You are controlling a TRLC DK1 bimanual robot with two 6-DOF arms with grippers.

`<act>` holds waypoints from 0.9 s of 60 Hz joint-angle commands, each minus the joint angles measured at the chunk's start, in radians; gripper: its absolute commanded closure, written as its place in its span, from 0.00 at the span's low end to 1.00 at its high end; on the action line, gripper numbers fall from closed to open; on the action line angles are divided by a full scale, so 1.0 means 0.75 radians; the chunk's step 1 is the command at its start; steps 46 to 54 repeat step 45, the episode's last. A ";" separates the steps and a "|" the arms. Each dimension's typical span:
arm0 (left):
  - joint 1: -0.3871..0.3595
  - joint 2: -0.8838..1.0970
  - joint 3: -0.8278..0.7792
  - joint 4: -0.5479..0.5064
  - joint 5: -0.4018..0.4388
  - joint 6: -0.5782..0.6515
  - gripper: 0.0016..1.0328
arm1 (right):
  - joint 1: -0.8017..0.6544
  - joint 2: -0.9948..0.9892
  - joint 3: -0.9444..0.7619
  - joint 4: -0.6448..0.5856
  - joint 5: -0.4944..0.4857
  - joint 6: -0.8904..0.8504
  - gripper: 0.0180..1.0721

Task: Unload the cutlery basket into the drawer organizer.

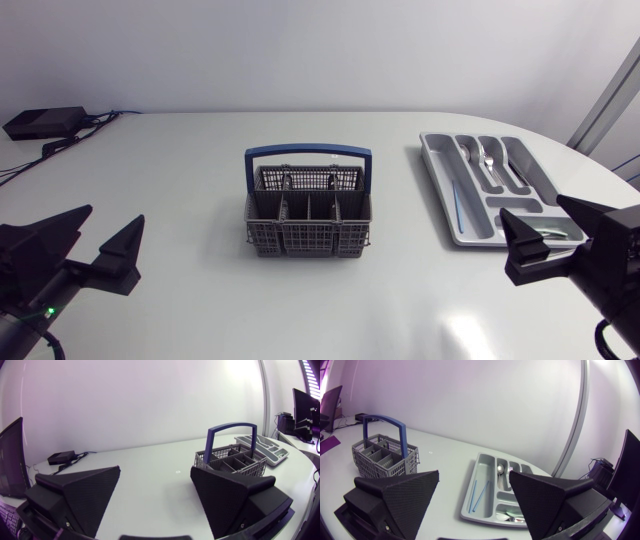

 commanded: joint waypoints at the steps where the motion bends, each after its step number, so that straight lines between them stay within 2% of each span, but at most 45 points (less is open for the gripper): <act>1: 0.023 -0.062 -0.070 0.024 -0.020 -0.060 0.04 | -0.016 -0.060 -0.071 0.034 0.015 0.081 0.04; 16: 0.072 -0.247 -0.221 0.050 -0.050 -0.149 0.04 | -0.047 -0.245 -0.220 0.091 0.023 0.201 0.04; 24: 0.074 -0.254 -0.227 0.051 -0.051 -0.153 0.04 | -0.064 -0.349 -0.303 0.122 0.028 0.268 0.04; 54: 0.074 -0.254 -0.227 0.051 -0.051 -0.153 0.04 | -0.064 -0.349 -0.303 0.122 0.028 0.268 0.04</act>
